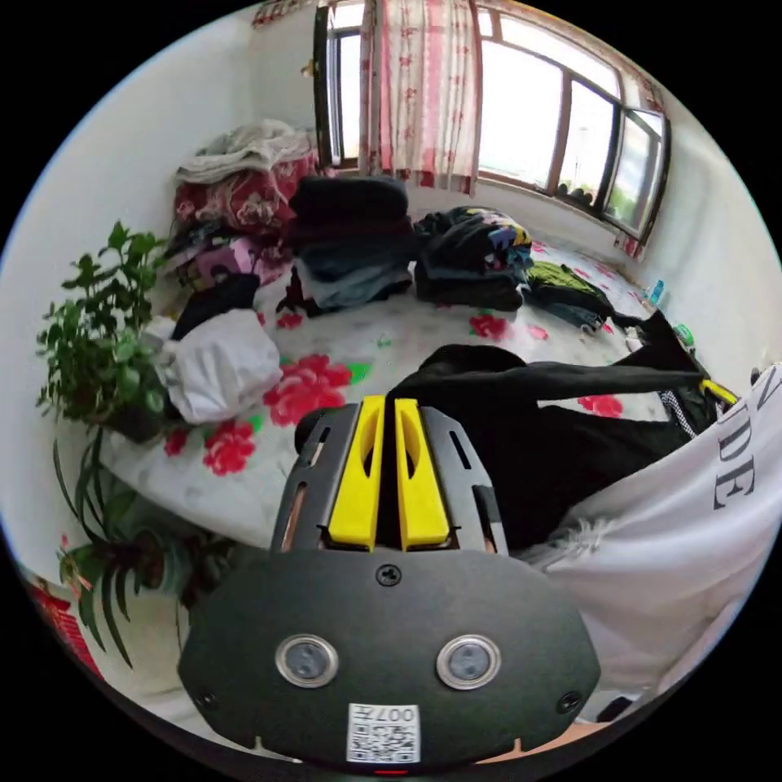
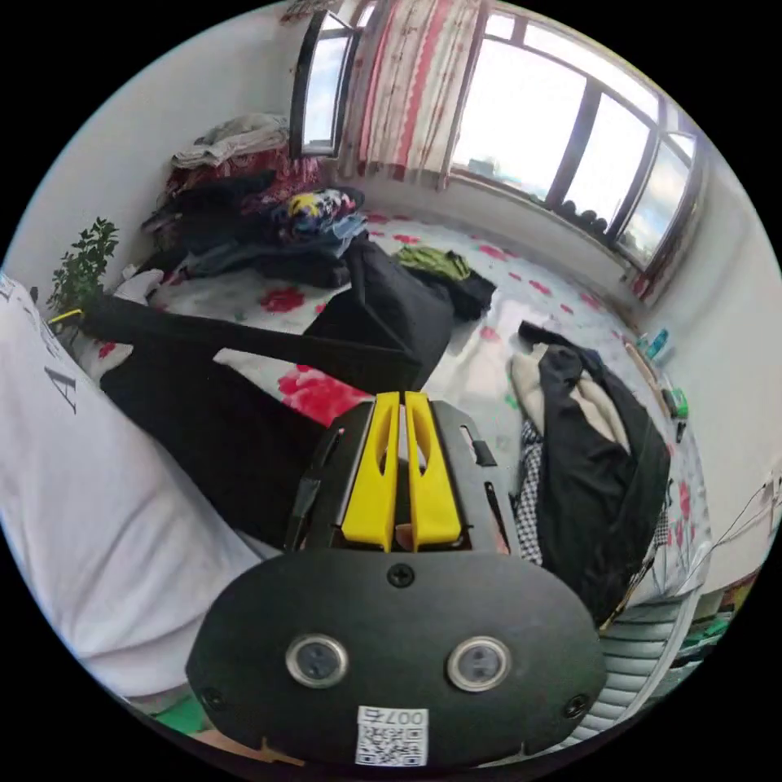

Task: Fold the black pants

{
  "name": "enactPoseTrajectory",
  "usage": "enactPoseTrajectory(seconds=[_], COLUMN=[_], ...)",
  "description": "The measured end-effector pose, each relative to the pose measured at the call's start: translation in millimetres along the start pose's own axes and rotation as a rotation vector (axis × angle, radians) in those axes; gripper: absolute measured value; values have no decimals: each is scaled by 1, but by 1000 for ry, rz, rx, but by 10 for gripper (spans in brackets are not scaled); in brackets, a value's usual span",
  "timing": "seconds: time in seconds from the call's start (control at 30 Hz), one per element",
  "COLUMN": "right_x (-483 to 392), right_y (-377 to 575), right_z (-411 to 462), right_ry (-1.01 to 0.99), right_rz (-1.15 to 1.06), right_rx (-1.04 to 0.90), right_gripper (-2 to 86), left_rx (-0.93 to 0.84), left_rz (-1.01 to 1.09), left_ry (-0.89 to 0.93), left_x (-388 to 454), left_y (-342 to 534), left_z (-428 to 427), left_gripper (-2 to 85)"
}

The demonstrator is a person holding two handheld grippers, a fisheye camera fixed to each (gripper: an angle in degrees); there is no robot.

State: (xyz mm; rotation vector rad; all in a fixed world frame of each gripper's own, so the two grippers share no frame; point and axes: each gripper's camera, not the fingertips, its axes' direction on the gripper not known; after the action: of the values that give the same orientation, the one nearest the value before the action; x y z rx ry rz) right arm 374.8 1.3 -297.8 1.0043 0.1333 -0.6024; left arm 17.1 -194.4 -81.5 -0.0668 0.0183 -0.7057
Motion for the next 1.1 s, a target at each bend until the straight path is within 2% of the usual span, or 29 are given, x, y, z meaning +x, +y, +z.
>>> enactPoseTrajectory(seconds=[0.07,0.13,0.2,0.27,0.37,0.5,0.57,0.63,0.7,0.77,0.8,0.87,1.03,1.1], right_x=[-8,-7,4,20,15,-5,-4,7,26,64,75,120,166,167], right_y=[66,101,114,109,88,58,49,51,56,85,97,152,242,260], right_z=[46,61,57,53,67,110,142,152,130,63,48,22,61,54], right_ry=[-115,-139,-178,-269,-255,-170,-96,-48,-60,-78,-76,-200,-271,-271], right_rz=[105,190,279,358,311,217,233,252,279,394,439,621,967,1027], right_rx=[-307,-384,-313,-197,-118,-160,-246,-286,-229,2,45,125,-54,24], right_gripper=[17,36,65,95,111,107,81,45,21,9,8,5,17,29], left_rx=[-214,-396,-453,-422,-345,-297,-266,-255,-262,-242,-236,-213,-240,-241], left_rz=[-94,-158,-206,-310,-393,-479,-518,-528,-526,-524,-528,-566,-656,-663], left_ry=[-23,-49,-87,-80,-40,8,36,49,63,85,89,122,198,205], left_x=[-4,-8,-11,-23,-39,-51,-54,-54,-55,-56,-56,-62,-77,-79], left_y=[66,106,128,136,140,146,149,150,149,149,149,154,161,160], left_z=[45,79,89,80,63,51,44,42,40,33,32,30,42,40], left_gripper=[-3,-3,-2,9,27,46,51,55,61,68,68,71,80,84])
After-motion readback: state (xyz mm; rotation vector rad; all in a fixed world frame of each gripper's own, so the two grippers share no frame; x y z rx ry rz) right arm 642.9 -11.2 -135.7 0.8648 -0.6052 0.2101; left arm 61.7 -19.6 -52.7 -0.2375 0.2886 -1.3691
